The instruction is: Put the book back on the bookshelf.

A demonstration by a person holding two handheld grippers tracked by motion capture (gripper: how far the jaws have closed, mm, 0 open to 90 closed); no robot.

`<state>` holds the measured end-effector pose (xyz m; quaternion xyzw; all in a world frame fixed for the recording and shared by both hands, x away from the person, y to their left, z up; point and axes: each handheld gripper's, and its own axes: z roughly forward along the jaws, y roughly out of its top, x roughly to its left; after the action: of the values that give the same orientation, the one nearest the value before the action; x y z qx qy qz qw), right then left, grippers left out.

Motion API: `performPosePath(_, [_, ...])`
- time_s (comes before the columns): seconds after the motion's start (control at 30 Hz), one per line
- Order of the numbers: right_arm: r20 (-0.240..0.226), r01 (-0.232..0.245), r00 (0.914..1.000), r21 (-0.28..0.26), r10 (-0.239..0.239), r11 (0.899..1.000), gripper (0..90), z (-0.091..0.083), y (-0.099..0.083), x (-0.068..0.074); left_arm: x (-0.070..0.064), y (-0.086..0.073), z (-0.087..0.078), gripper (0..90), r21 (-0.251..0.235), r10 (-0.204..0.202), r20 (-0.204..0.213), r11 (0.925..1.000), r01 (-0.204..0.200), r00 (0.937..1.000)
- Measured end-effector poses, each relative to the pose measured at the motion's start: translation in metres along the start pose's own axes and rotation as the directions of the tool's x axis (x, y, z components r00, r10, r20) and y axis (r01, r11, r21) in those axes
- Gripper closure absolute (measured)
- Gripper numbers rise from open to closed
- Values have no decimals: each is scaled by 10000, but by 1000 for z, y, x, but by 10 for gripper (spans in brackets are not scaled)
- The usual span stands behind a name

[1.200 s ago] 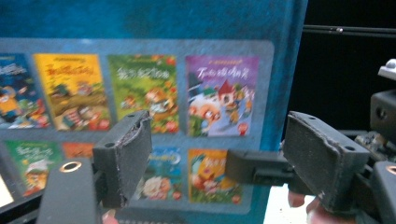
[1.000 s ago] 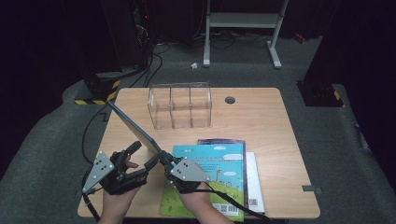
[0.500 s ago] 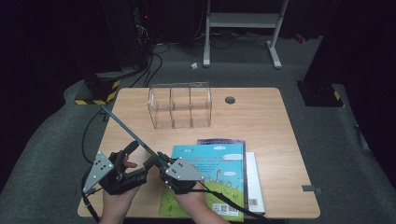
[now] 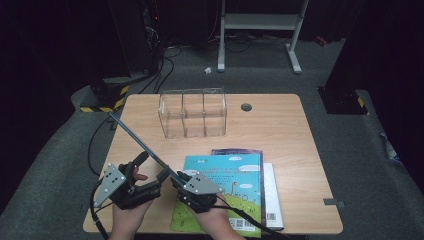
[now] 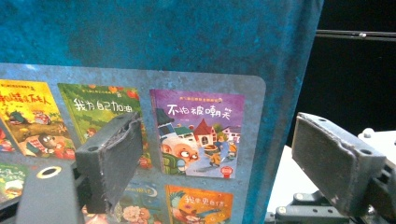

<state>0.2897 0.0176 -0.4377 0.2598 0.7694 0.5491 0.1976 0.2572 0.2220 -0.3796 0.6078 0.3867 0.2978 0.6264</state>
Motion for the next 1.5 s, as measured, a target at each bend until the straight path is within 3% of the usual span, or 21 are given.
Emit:
performPosePath(0.37, [-217,193,9996,356,-185,9992,705,11,-4,11,-3,-1,-1,155,169,481,-683,9987,-470,9965])
performPosePath(0.53, [-315,294,9991,435,-280,9986,691,18,-2,16,-4,-1,-2,161,329,791,-1180,9966,-757,9899])
performPosePath(0.8, [-535,118,9985,586,-87,9982,655,26,-1,19,3,-3,-3,216,592,846,-1524,9953,-764,9847])
performPosePath(0.97, [-805,-139,9966,446,174,9989,549,13,0,14,3,-3,-3,221,632,944,-1522,9943,-857,9838])
performPosePath(1.17, [-802,-806,9934,137,814,9967,512,-28,-2,-8,6,-3,-5,262,697,1337,-1542,9898,-1242,9790])
performPosePath(1.27, [-198,-850,9962,-7,850,9964,497,-52,-4,-26,8,-2,-6,293,748,1353,-1613,9894,-1246,9776])
performPosePath(1.33, [598,-655,9960,-112,661,9978,495,-69,-7,-44,9,-1,-7,301,770,1376,-1636,9890,-1264,9769])
performPosePath(1.43, [2003,-710,9768,-285,753,9971,494,-95,-13,-80,10,-1,-8,309,826,1482,-1648,9873,-1360,9751])
performPosePath(1.5, [2864,-815,9539,-400,896,9959,491,-111,-21,-106,10,-1,-8,322,853,1543,-1670,9862,-1416,9738])
